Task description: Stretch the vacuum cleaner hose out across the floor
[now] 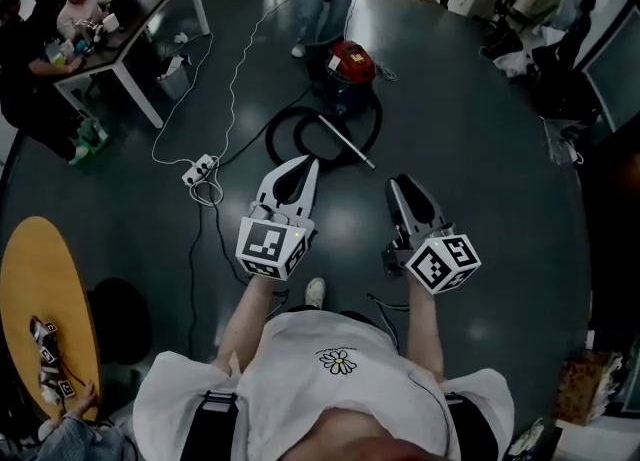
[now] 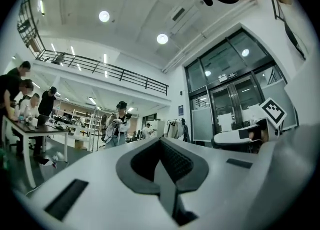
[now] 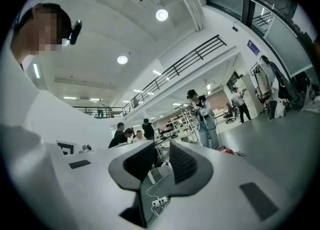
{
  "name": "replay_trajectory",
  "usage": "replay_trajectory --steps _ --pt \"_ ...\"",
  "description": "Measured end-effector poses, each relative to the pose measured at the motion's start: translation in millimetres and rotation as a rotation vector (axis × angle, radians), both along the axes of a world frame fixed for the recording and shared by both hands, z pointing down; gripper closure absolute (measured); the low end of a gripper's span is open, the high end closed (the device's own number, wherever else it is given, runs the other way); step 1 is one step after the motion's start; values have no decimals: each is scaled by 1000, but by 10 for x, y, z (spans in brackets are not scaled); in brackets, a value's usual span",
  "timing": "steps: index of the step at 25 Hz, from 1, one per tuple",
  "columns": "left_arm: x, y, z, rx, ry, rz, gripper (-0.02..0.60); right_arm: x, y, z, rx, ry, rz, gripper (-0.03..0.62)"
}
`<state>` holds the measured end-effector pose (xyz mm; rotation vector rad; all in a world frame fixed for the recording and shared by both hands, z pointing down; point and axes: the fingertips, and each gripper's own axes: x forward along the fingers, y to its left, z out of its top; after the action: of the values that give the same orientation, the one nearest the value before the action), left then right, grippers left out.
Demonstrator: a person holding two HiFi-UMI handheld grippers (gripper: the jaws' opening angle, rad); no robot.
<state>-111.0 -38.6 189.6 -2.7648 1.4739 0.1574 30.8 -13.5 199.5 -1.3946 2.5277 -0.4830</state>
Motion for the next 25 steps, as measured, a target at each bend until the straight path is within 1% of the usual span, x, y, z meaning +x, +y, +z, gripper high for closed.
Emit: replay_trajectory --steps 3,4,7,11,13,16,18,21,24,25 --pt "-131 -417 109 -36 26 3 575 -19 -331 75 -12 5 65 576" --pt "-162 -539 162 -56 38 1 574 -13 -430 96 -15 7 78 580" --pt "-201 -865 318 -113 66 -12 575 -5 -729 160 -32 14 64 580" --pt "-149 -1309 466 -152 75 -10 574 -2 -1218 239 -42 15 21 579" --pt "-104 -1577 495 -155 67 -6 574 30 -1527 259 -39 13 26 579" --pt "-16 -2017 460 -135 55 -10 574 126 -2053 257 -18 3 25 579" --pt "44 -2321 436 -128 56 -6 574 182 -2413 273 -12 -17 -5 579" --pt "150 -2822 391 -132 78 6 574 300 -2942 243 2 -38 -48 577" --pt "224 -3377 322 -129 110 11 572 403 -3473 156 46 -5 -72 575" --pt "241 -3554 300 -121 111 13 568 430 -3656 130 76 28 -59 547"
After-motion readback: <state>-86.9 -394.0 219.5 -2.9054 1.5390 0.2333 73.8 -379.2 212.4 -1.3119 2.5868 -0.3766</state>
